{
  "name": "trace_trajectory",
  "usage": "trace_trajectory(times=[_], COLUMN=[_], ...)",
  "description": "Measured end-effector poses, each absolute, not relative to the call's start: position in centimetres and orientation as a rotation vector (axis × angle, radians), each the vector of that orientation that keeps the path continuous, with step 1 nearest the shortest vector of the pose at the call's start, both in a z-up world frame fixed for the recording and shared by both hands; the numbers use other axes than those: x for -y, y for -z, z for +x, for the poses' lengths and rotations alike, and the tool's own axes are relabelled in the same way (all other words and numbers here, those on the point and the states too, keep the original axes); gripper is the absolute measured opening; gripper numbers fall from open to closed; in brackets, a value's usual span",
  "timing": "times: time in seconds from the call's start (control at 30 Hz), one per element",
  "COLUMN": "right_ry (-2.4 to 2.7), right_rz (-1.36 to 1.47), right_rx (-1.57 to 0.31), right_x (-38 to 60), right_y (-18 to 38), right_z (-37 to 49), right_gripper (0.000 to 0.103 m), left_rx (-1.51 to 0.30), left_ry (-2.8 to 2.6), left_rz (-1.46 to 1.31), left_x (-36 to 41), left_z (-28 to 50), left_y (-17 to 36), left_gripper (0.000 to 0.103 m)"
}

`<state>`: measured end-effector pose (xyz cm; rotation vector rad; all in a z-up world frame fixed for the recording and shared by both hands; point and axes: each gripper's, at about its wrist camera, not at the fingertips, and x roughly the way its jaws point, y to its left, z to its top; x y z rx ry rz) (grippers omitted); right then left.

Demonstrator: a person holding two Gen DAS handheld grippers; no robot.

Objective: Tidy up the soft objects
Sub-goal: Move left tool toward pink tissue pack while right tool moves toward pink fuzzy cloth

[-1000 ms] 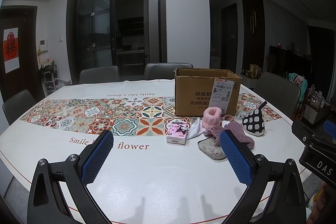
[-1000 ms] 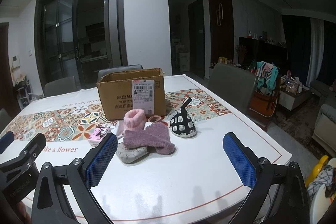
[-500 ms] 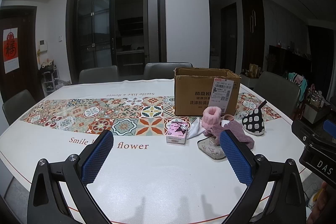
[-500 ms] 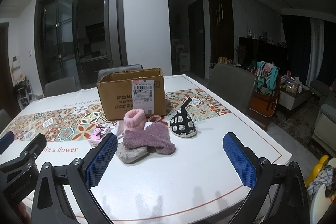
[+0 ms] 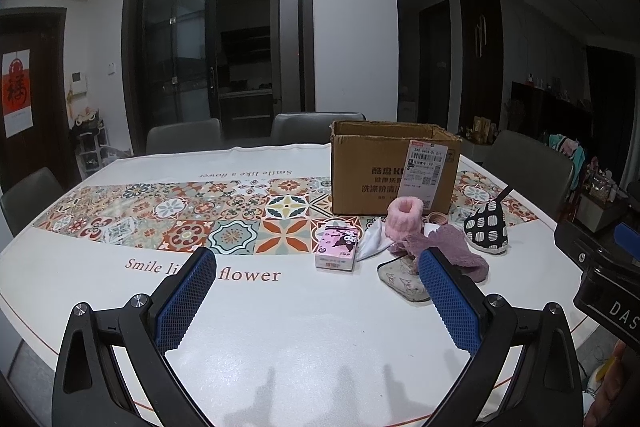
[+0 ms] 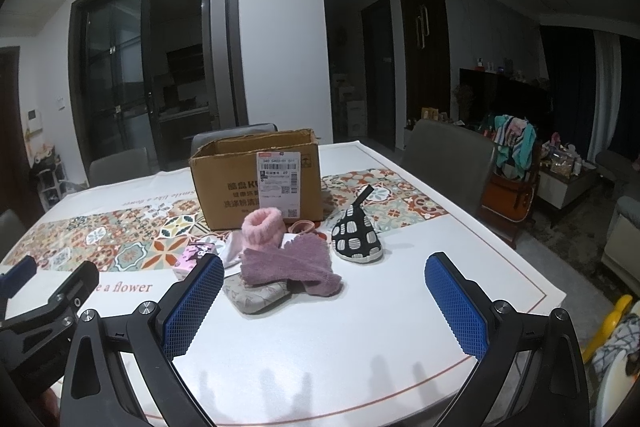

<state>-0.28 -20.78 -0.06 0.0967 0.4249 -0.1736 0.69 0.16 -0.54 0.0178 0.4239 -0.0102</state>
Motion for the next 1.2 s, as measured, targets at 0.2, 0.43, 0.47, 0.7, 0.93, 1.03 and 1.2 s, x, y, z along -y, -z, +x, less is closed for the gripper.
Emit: trace_trajectory(times=[0.2,0.43,0.47,0.7,0.93,1.03,1.2], right_ry=[0.147,0.125,0.124,0.116,0.11,0.101,0.082], right_rz=[0.098,0.106,0.104,0.109,0.098,0.088,0.083], right_rx=[-0.446,-0.473,-0.476,-0.526,-0.572,-0.597,-0.657], right_x=[20.5,19.9,19.8,19.6,19.5,19.4,19.3], right_y=[1.0,2.2,2.4,4.0,5.6,6.3,7.5], right_z=[1.6,4.4,4.8,7.7,10.2,11.2,12.8], right_gripper=[0.102,0.102,0.102,0.102,0.101,0.101,0.099], left_rx=[-0.44,-0.46,-0.464,-0.506,-0.563,-0.584,-0.639], left_ry=[0.015,0.015,0.016,0.039,0.059,0.069,0.096], left_rz=[0.018,0.023,0.025,0.044,0.065,0.079,0.082], left_x=[-0.4,-0.7,-0.7,-0.7,-0.3,-0.2,-0.1], left_z=[2.6,5.3,5.6,8.7,11.5,12.5,14.1], left_y=[1.4,2.6,2.8,4.4,6.0,6.7,7.8], left_gripper=[0.103,0.103,0.103,0.103,0.103,0.103,0.103])
